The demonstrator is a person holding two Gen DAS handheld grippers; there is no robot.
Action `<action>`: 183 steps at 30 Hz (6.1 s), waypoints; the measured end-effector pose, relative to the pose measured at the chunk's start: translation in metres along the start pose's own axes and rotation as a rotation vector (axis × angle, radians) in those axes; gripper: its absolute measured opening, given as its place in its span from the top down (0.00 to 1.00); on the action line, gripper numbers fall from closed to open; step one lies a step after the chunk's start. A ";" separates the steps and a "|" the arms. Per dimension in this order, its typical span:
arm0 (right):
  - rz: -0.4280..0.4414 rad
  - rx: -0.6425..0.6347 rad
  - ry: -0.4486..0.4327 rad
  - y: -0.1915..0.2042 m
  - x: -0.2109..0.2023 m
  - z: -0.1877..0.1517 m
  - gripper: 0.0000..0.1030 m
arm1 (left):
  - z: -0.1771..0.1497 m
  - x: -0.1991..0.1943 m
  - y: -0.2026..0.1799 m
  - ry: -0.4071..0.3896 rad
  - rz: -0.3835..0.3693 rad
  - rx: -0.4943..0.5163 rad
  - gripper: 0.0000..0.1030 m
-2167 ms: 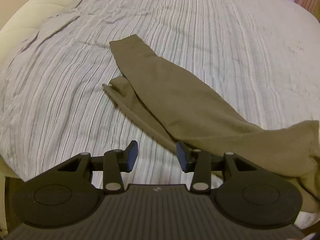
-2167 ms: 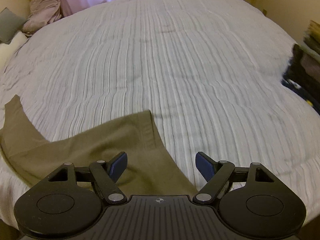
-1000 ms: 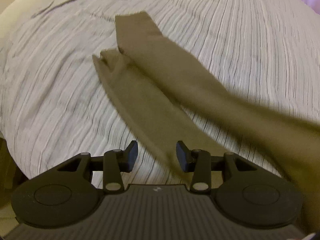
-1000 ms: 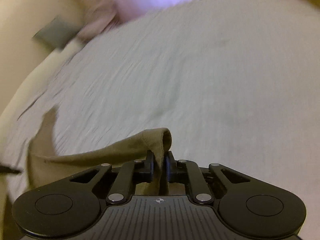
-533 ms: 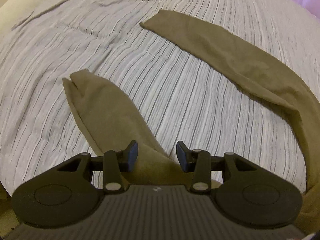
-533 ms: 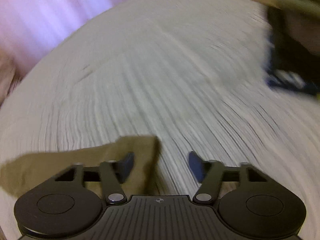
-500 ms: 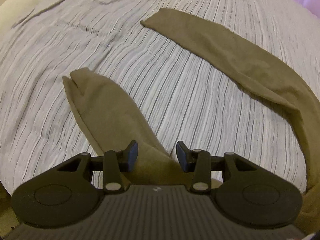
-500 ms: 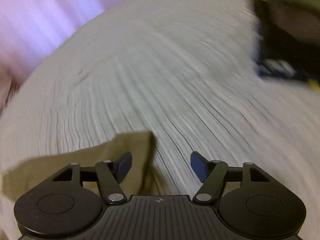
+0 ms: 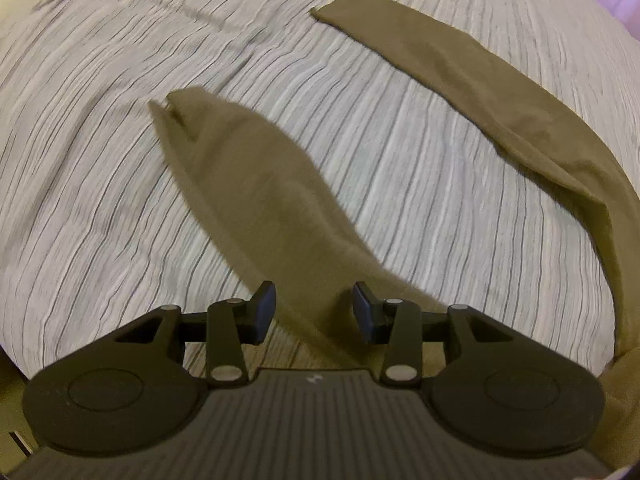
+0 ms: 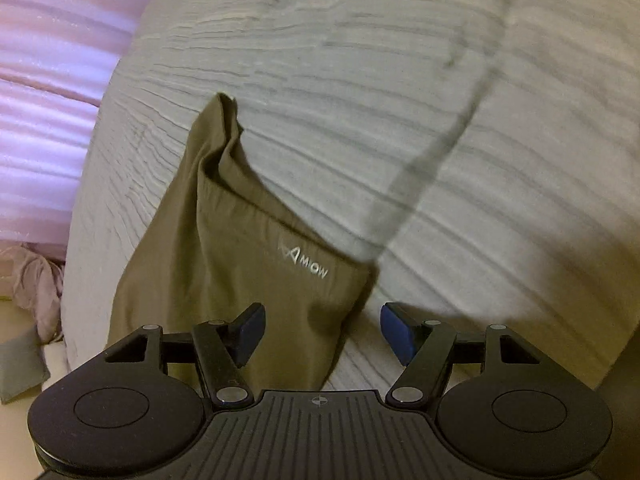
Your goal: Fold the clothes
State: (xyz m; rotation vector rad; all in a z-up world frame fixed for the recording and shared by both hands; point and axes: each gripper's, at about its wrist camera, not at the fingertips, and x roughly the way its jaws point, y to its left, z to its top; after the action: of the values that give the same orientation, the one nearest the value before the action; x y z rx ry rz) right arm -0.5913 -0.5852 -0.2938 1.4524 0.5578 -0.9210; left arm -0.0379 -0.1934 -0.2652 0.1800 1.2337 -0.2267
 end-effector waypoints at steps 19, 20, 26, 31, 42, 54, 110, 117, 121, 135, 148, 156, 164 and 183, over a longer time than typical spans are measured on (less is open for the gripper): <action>-0.012 0.077 -0.073 -0.005 0.030 -0.019 0.83 | 0.050 0.054 0.127 -0.100 -0.070 -0.420 0.65; -0.016 0.074 -0.065 -0.004 0.030 -0.019 0.96 | 0.054 0.061 0.130 -0.077 -0.101 -0.426 0.82; 0.025 -0.054 -0.217 0.026 -0.017 -0.006 0.98 | 0.066 -0.001 0.135 -0.296 -0.341 -0.390 1.00; 0.130 -0.140 -0.331 0.046 -0.082 0.005 0.98 | 0.030 -0.079 0.160 -0.531 -0.519 -0.367 1.00; -0.152 -0.047 -0.160 -0.031 -0.027 -0.021 0.98 | -0.069 0.030 0.180 -0.167 -0.226 -0.450 1.00; -0.202 -0.088 -0.084 -0.031 -0.023 -0.018 0.97 | -0.074 0.009 0.198 -0.157 -0.058 -0.411 0.96; -0.254 -0.340 -0.203 0.114 0.106 0.100 0.31 | 0.227 0.164 0.007 -0.267 -0.181 -0.162 0.92; -0.160 -0.404 -0.238 0.107 0.080 0.117 0.41 | 0.180 0.104 0.015 -0.332 -0.178 -0.231 0.89; -0.028 -0.428 -0.142 0.095 0.079 0.136 0.61 | 0.138 0.057 0.017 -0.298 -0.272 -0.269 0.89; 0.236 -0.501 0.075 0.076 0.121 0.180 0.79 | 0.001 0.001 -0.027 -0.105 -0.393 -0.398 0.89; 0.192 -0.485 0.061 0.066 0.145 0.191 0.88 | -0.023 -0.010 -0.066 -0.086 -0.408 -0.347 0.89; 0.312 -0.499 0.113 0.046 0.072 0.159 0.57 | -0.031 -0.008 -0.078 -0.060 -0.430 -0.334 0.89; 0.279 -0.573 0.205 0.032 0.083 0.136 0.60 | -0.039 -0.008 -0.080 -0.032 -0.437 -0.317 0.89; 0.283 -0.687 0.169 0.059 0.081 0.115 0.98 | -0.062 -0.009 -0.062 -0.029 -0.429 -0.358 0.89</action>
State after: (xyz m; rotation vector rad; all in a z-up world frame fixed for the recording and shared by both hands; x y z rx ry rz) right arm -0.5222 -0.7191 -0.3150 0.9474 0.6872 -0.3252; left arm -0.1142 -0.2366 -0.2773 -0.4007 1.2537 -0.3719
